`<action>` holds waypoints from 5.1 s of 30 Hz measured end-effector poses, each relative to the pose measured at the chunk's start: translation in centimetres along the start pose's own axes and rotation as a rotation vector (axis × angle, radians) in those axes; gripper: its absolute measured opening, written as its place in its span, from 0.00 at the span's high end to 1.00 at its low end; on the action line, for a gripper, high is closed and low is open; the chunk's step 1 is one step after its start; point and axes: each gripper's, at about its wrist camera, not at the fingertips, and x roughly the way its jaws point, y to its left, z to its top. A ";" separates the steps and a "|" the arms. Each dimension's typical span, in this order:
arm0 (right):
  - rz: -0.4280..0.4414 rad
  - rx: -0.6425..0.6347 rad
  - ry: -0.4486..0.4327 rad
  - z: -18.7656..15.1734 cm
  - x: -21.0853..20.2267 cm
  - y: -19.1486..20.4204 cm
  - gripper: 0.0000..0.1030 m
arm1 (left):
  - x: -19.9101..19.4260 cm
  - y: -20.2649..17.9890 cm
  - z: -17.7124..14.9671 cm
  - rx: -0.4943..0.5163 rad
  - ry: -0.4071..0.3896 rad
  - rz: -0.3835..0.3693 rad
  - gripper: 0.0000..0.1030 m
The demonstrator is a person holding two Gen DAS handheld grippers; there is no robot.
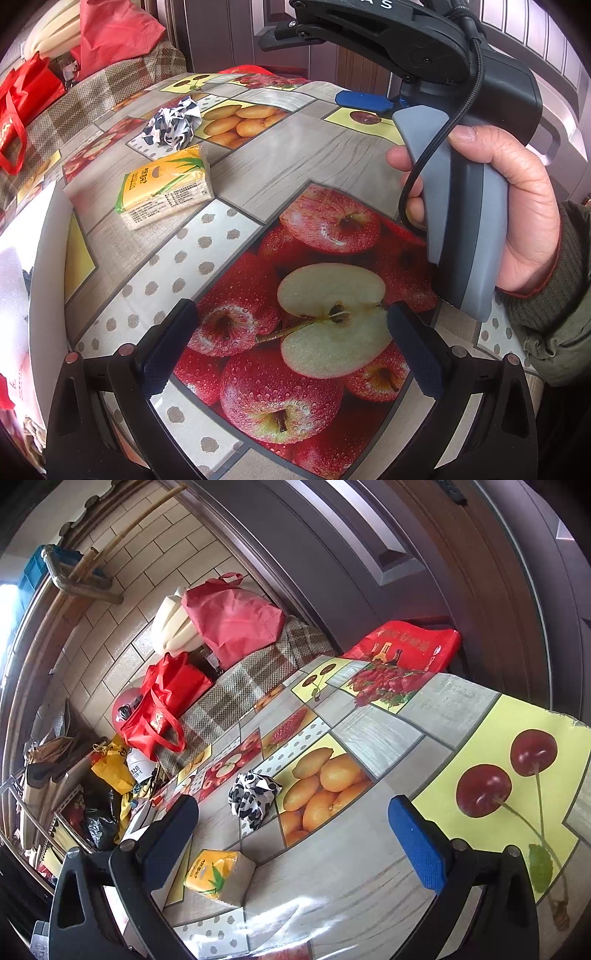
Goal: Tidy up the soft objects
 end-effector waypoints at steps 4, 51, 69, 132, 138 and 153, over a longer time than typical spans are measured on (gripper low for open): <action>0.009 0.045 0.021 -0.1 0.5 -0.8 0.00 | 0.0 0.0 0.0 0.000 0.000 0.000 0.01; 0.020 0.061 0.083 -1.0 1.6 -0.4 0.00 | -0.1 0.0 0.0 -0.001 -0.001 0.001 0.01; 0.111 0.008 0.166 -1.6 2.6 1.3 0.00 | 0.0 0.0 0.0 -0.002 -0.002 0.000 0.01; -0.073 -0.305 0.302 5.0 8.6 2.9 0.74 | 4.5 9.7 7.1 -0.312 -0.045 0.214 0.30; 0.071 -0.182 0.150 4.7 1.2 3.7 0.74 | 0.6 7.8 6.0 -0.292 -0.210 0.185 0.30; 0.166 -0.226 0.016 2.7 -4.6 8.9 0.74 | -13.4 10.0 0.7 -0.403 -0.550 0.321 0.29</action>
